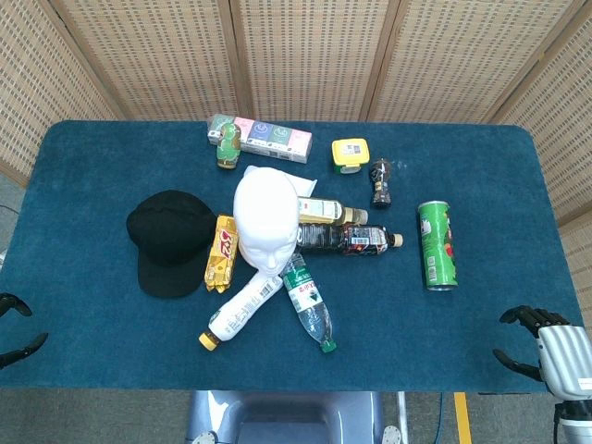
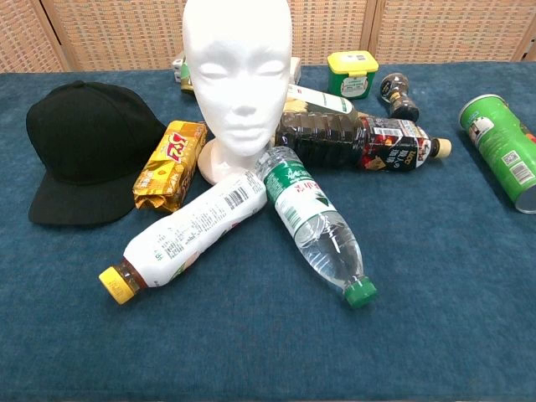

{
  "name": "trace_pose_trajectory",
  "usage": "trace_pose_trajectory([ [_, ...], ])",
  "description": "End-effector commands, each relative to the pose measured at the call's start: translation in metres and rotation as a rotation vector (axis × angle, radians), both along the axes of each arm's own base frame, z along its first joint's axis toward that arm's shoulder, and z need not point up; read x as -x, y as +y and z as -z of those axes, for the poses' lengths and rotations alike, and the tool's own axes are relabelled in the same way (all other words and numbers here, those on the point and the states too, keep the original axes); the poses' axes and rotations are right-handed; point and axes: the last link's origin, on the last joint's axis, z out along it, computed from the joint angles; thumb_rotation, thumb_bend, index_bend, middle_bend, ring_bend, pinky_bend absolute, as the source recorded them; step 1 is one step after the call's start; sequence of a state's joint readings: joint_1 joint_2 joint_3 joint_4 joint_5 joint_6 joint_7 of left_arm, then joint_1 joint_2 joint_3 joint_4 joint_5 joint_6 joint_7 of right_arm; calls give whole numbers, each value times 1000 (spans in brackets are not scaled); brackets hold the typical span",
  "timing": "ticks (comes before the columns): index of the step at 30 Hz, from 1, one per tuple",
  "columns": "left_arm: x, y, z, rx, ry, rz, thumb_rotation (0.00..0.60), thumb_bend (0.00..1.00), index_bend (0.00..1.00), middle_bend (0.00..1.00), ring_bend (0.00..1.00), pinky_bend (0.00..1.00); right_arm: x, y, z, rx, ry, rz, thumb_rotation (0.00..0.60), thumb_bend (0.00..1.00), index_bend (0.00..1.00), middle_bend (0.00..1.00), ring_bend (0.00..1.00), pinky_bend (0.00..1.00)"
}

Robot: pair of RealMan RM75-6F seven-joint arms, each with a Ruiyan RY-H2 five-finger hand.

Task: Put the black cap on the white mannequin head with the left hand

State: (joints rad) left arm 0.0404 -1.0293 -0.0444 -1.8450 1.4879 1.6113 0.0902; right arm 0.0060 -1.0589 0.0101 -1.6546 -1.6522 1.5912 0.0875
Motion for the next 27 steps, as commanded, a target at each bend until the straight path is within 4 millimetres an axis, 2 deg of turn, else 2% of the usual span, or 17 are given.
trace_pose_trajectory([
  [1,1,1,2,6,0,-3,600,71,511,454,322,513,0,-1,1,-3,2,2,600,117,438,465,475,486],
  [16,0,6,5,32,22,11,600,72,511,454,322,513,1,4,-2,11,-4,-8,600,116,438,465,475,486],
  [27,2,24,22,67,108,37,600,89,544,475,328,542,3,4,-3,13,3,8,600,116,438,465,475,486],
])
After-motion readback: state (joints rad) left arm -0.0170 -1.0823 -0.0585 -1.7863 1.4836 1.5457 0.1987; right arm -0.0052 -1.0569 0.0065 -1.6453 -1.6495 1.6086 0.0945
